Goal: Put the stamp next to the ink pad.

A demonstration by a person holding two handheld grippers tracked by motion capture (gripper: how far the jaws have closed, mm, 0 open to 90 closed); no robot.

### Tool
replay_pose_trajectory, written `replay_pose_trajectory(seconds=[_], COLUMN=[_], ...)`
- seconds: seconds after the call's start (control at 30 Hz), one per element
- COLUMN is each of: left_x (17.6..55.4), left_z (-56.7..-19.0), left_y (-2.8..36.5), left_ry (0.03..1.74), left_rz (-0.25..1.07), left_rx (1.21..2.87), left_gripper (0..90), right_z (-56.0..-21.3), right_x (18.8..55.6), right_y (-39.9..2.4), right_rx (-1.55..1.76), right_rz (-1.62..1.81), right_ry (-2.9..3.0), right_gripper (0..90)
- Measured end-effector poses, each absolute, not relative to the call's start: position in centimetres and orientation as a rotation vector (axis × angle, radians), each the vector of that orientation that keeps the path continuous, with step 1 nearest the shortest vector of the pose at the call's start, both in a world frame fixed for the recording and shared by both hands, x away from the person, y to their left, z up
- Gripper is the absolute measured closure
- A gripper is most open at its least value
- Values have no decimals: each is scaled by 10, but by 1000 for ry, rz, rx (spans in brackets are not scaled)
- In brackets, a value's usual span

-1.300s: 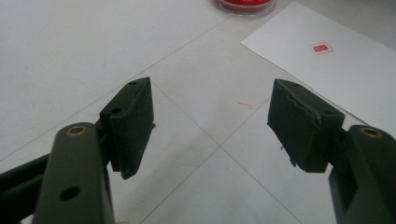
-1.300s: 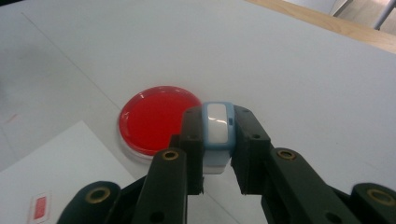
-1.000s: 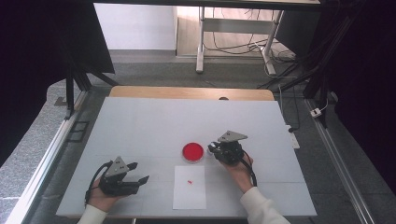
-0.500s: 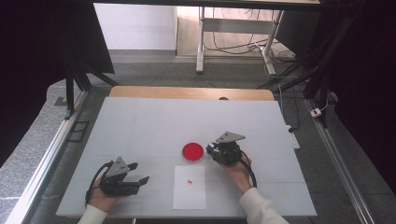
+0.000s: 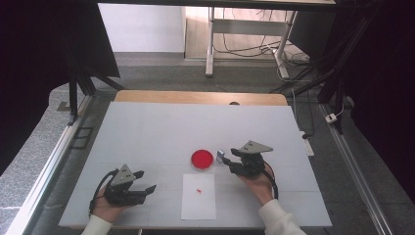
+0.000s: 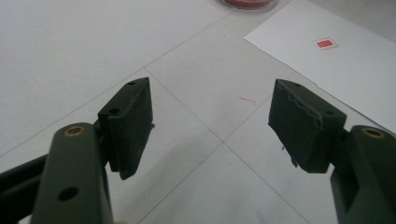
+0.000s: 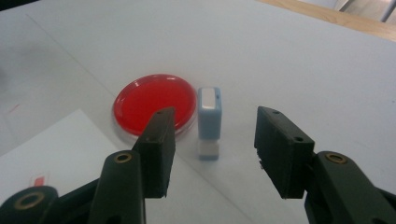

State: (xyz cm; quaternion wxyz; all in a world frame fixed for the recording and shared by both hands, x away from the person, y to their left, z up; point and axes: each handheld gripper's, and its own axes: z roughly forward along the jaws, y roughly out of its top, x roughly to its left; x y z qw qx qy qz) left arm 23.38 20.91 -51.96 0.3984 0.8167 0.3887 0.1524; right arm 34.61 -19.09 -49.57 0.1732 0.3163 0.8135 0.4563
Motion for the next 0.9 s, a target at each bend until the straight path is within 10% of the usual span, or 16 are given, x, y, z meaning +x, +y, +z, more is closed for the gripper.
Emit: replay_pose_trajectory(seconds=[0.9], left_x=[234], left_z=[-520], left_y=[208], left_ry=[988], left_rz=[383], left_rx=[2070], left_gripper=[305], right_z=[-502], right_x=[281], right_y=[-304], right_rx=[874], right_rz=[1240], right_ry=[2222], right_gripper=[433])
